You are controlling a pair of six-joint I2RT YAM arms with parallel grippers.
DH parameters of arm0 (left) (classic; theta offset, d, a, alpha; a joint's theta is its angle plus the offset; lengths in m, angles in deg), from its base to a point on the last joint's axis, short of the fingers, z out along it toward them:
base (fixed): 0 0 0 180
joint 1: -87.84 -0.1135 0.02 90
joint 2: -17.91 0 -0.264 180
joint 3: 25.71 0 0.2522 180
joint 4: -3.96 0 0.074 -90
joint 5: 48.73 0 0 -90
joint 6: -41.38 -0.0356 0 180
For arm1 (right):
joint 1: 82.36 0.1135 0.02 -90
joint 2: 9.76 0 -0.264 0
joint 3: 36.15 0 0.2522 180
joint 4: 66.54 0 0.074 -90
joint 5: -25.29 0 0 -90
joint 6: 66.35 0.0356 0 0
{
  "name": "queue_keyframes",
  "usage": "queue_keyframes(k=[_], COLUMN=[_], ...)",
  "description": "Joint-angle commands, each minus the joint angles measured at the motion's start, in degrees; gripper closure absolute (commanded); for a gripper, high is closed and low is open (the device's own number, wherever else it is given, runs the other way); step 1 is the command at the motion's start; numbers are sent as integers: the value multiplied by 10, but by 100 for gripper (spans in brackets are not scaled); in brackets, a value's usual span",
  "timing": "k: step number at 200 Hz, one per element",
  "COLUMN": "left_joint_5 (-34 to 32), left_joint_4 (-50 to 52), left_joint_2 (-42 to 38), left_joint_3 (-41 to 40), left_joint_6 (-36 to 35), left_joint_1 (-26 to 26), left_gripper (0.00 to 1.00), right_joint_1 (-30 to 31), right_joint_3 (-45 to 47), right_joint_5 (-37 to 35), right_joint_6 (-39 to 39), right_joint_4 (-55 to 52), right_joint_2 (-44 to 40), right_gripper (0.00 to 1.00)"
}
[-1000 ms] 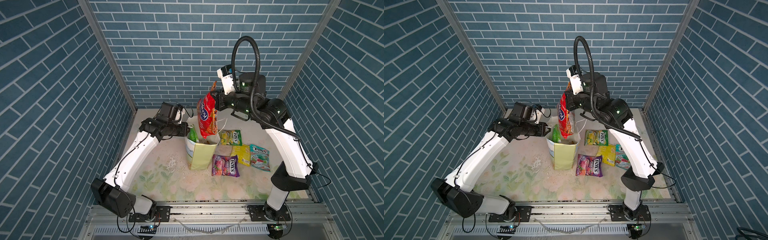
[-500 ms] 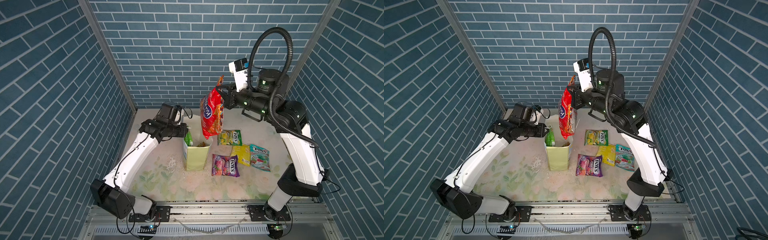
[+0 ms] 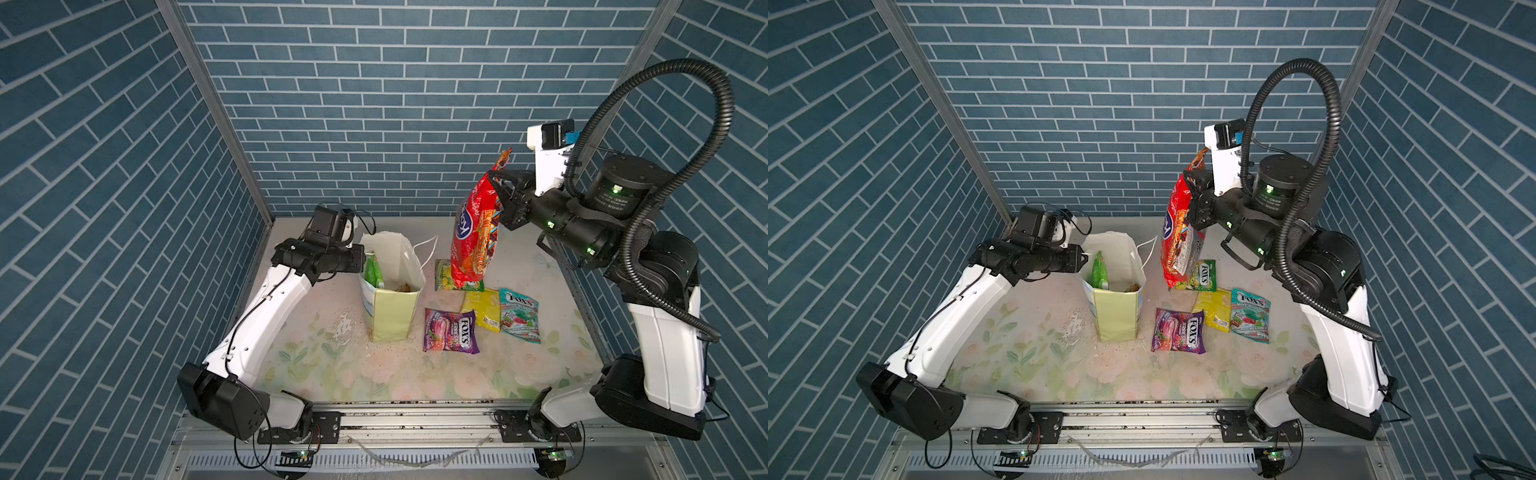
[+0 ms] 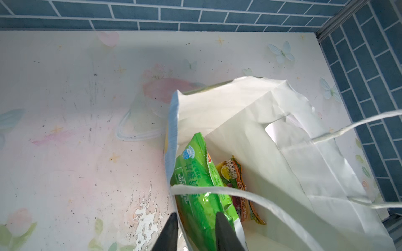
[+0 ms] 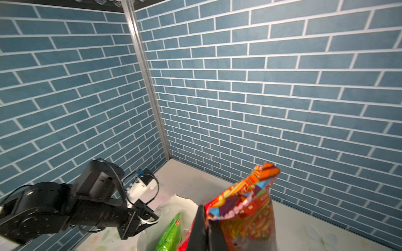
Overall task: Take the snacks out of the paper bag
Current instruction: Place the snack at the top-center of the table.
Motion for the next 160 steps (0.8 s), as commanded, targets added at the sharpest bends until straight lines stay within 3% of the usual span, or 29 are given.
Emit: queue_keyframes(k=[1,52,160], left_joint_5=[-10,-15,-10], left_joint_4=[17,17,29], left_joint_2=[-14,-19,-26], left_joint_3=[-5,-13,-26], left_joint_6=[-12,-11,-19], left_joint_1=[-13,-21,-49], left_gripper=[69,69,69], right_joint_1=[-2,-31,-174], right_joint_3=[-5,5,111], right_joint_5=[-82,-146,64], right_joint_6=[-41,-47,64], right_joint_4=[46,-12,24], right_joint_2=[-12,21,106], right_gripper=[100,100,100])
